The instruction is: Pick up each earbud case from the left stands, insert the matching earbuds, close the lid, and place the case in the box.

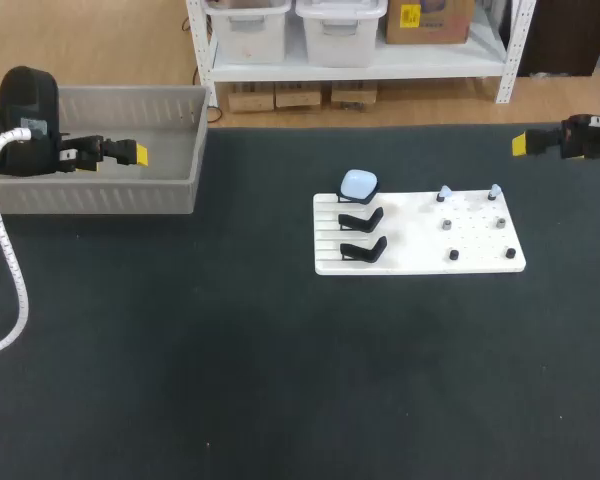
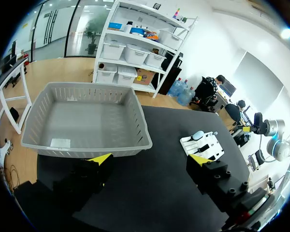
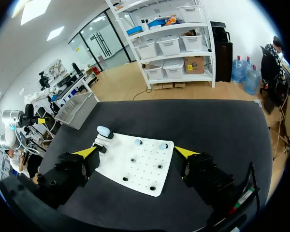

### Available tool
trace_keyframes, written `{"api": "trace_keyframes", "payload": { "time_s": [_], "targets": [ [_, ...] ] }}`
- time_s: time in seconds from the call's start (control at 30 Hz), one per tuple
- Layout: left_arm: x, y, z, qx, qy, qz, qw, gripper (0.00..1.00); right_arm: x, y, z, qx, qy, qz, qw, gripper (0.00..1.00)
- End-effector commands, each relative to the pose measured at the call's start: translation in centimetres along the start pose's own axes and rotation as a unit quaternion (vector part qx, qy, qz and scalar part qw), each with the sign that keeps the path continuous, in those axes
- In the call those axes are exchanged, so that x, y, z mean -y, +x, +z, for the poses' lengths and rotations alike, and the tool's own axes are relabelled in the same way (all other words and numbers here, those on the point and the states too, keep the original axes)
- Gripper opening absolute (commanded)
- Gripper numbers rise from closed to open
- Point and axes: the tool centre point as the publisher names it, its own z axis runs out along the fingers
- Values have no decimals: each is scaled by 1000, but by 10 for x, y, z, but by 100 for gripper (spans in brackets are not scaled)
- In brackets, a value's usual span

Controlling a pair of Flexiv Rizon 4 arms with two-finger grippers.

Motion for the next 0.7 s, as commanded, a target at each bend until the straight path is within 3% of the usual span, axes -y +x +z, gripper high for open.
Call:
{"api": "trace_keyframes", "payload": {
  "time_s": [0.03,0.53,0.63,0.7],
  "targets": [
    [2,-1,0,-2,-4,-1,1000,100,0,0,0,0,0,0,1000,100],
    [2,-1,0,-2,-4,-1,1000,100,0,0,0,0,0,0,1000,100],
    [3,-3,-1,15,45,9,999,100,0,0,0,0,0,0,1000,100],
    [5,-5,-2,40,68,45,996,100,0,0,0,0,0,0,1000,100]
  ]
}}
